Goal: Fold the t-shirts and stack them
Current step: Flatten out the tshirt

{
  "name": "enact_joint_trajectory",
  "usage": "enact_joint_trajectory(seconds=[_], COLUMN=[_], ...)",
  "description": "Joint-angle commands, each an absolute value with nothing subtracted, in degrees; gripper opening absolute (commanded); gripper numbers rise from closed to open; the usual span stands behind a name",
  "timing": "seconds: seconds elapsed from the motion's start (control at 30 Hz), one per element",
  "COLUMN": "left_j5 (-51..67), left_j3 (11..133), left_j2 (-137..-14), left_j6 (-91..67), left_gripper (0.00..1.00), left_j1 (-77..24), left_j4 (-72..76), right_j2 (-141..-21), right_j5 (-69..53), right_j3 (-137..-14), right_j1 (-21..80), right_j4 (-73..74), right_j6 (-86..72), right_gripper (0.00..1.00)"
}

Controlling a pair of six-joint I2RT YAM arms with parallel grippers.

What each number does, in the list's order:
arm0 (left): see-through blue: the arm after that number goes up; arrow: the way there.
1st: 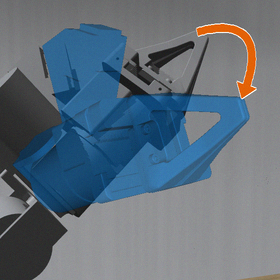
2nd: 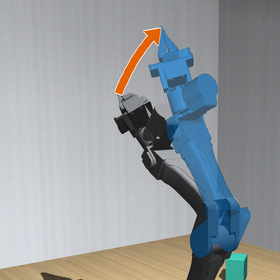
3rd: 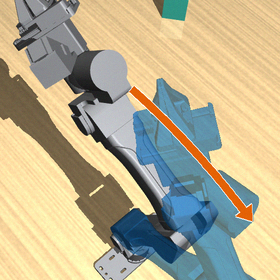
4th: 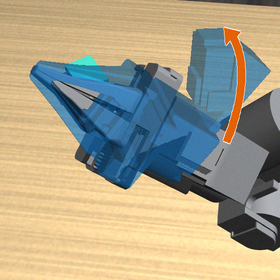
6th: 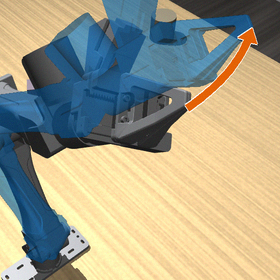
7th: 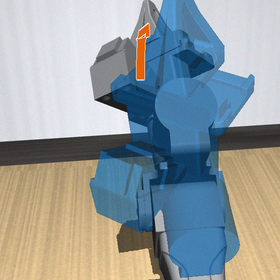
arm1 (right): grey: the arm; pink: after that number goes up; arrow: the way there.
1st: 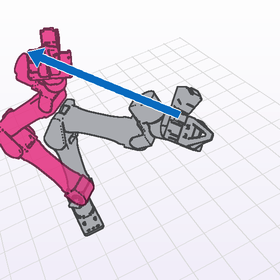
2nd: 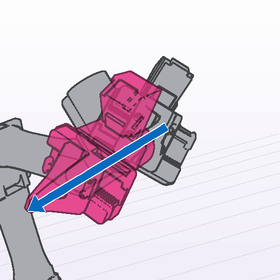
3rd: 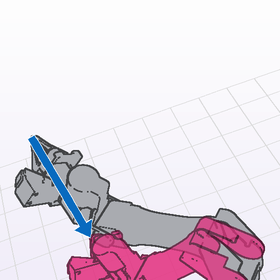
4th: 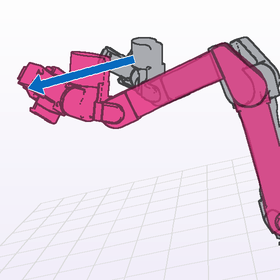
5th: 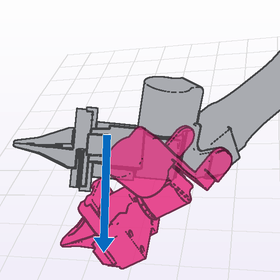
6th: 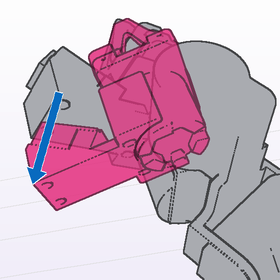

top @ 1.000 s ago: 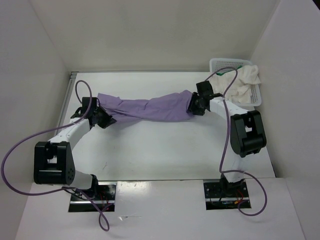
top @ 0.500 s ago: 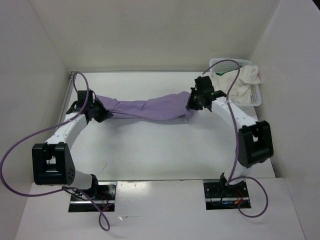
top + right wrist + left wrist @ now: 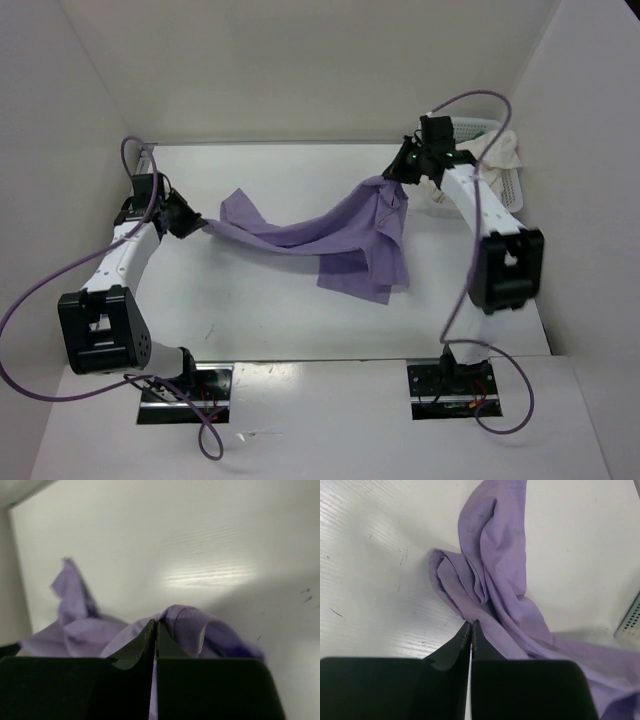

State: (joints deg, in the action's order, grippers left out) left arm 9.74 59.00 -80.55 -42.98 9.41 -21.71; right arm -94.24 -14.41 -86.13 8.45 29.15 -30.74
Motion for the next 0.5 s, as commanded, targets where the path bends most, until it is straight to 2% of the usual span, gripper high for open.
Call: enact_joint_trajectory(seconds=[0.0, 0.1, 0.2, 0.3, 0.33, 0.37, 0.4, 0.47], left_j5=[8.1, 8.1, 8.1, 8.6, 9.5, 9.5, 10.0, 10.0], left_j3=[60.8, 59.7, 59.1, 58.5, 57.8, 57.1, 57.1, 56.6], left_j2=[-80.1, -79.4, -79.4, -79.4, -79.4, -79.4, -79.4, -79.4], left_j6=[-40.9, -40.9, -40.9, -40.9, -40.9, -40.9, -40.9, -40.9], left_gripper=[0.0, 0.0, 0.0, 0.0, 0.0, 0.0, 0.0, 0.0], left_j1=[9.5, 9.5, 9.5, 9.5, 9.5, 9.5, 9.5, 9.5], left_j4=[-21.7, -21.7, -21.7, -21.2, -20.4, -19.7, -19.7, -19.1], right_j2=[-111.0, -113.9, -107.1, -96.0, -93.0, -87.7, -85.5, -81.4], right_j5=[-10.8, -8.8, -5.9, -4.8, -5.3, -4.6, -4.0, -2.9], right_j3=[-99.2, -103.4, -94.4, -84.4, -76.1, -72.0, -68.2, -58.4], right_j1=[8.1, 8.6, 9.1, 9.1, 9.1, 9.1, 9.1, 9.1], right_j4=[29.3, 31.1, 28.4, 25.9, 23.8, 22.9, 22.4, 20.7], right_j6=[-29.7, -29.7, -29.7, -31.3, -33.4, -34.6, -35.9, -38.2], right_gripper=[0.08, 0.3, 0.5, 0.48, 0.45, 0.4, 0.24, 0.14])
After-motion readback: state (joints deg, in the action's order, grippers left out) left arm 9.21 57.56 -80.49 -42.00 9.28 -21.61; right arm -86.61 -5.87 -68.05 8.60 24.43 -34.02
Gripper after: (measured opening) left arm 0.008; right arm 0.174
